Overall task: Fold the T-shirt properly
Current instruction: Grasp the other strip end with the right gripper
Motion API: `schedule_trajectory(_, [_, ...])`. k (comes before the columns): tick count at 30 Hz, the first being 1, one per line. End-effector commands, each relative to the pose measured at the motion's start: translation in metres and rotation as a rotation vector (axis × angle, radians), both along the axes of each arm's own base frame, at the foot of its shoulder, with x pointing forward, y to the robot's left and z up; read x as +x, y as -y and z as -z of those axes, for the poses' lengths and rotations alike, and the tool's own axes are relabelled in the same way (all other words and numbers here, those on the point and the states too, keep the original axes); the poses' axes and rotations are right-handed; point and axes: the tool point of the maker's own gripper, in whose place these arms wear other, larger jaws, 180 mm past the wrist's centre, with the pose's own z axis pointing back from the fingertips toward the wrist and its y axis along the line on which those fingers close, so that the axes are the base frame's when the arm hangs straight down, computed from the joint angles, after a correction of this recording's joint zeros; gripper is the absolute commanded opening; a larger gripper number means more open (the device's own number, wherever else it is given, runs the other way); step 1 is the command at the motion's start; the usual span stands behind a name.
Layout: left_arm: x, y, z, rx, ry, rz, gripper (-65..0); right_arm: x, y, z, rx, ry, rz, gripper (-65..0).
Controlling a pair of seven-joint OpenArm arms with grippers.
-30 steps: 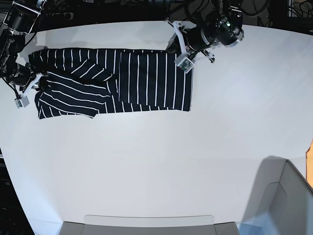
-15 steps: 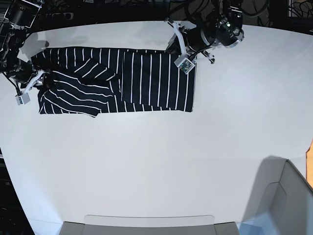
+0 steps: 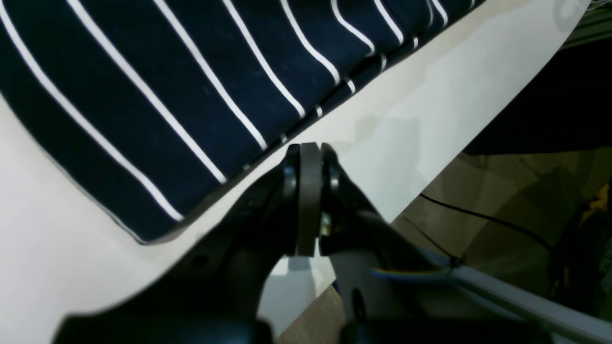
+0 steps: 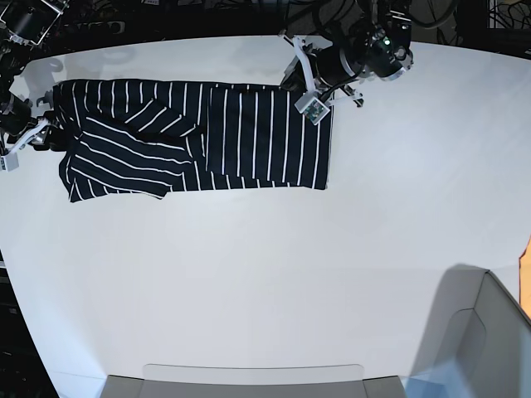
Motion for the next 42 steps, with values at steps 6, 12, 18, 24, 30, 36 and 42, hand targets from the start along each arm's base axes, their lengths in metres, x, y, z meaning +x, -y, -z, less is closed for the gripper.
schedule_trajectory(6, [0.005, 0.004, -0.009, -0.028, 0.032, -0.002, -65.0, 0.011, -0.008, -0.021, 0.071, 0.105, -0.018, -32.1])
schedule_trajectory(12, [0.004, 0.006, -0.009, -0.031, 0.03, 0.001, -65.0, 0.019, -0.029, -0.007, 0.106, 0.065, -0.071, -32.1])
schedule_trajectory(18, [0.003, 0.005, -0.008, -0.029, 0.026, 0.0, -65.0, 0.017, -0.022, 0.023, 0.168, -0.018, -0.009, -32.1])
schedule_trajectory(24, [0.003, 0.005, -0.008, -0.03, 0.026, 0.002, -65.0, 0.012, -0.024, 0.032, 0.132, -0.057, -0.013, -32.1])
schedule_trajectory(30, [0.003, 0.006, -0.008, -0.033, 0.027, 0.001, -65.0, 0.007, -0.033, 0.046, 0.102, -0.109, -0.05, -32.1])
schedule_trajectory(36, [0.005, 0.005, -0.009, -0.032, 0.031, -0.004, -65.0, 0.003, -0.071, 0.066, 0.137, -0.153, -0.116, -32.1])
schedule_trajectory(42, [0.003, 0.007, -0.008, -0.035, 0.026, -0.002, -65.0, 0.003, -0.077, 0.068, 0.141, -0.158, -0.128, -36.5])
